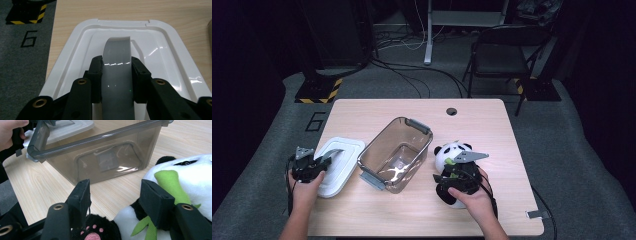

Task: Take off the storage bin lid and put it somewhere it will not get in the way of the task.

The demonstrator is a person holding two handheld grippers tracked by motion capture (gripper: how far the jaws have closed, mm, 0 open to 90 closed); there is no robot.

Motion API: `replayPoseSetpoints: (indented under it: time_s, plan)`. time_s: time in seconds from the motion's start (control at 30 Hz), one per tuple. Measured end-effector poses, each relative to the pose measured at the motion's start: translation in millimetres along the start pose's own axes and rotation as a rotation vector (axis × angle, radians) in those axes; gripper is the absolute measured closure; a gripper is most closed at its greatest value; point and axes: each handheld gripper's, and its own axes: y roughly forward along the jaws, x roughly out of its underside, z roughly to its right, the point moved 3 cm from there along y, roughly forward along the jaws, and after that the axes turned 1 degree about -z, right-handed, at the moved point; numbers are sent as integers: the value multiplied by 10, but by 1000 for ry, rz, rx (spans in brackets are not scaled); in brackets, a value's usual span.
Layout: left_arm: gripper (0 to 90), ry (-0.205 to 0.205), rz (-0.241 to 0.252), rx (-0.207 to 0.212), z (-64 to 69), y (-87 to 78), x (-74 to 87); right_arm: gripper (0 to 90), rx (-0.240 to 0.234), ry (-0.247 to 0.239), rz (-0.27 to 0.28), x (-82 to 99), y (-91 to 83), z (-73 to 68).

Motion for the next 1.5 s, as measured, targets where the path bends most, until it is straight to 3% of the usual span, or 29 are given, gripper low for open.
replayPoseSetpoints:
  time_s: [0.07, 0.57, 0.77, 0.9, 1.1, 1.17, 1.3, 1.5]
  plan:
    - [670, -12, -13, -3, -20, 31, 21, 415, 1, 2, 1, 0, -2, 0]
    - [663, 9, -85, 4, -13, 173, 126, 415, -1, 4, -1, 5, 5, 2]
    - [600, 6, -88, 23, -16, 183, 136, 415, -1, 2, -5, 11, 16, 4]
    - [511, 33, -76, 5, 4, 150, 101, 415, -2, 4, -6, 12, 21, 4]
    - [468, 54, -41, -10, 51, 34, 2, 415, -3, 7, -4, 11, 16, 9]
    - [465, 48, -20, -2, 94, 5, -43, 415, -3, 8, -3, 11, 17, 10]
    - [464, 75, -3, 8, 189, -62, -131, 415, -1, 8, -4, 12, 18, 10]
    - [462, 115, -24, 71, 393, -75, -227, 414, 0, 7, -7, 15, 28, 7]
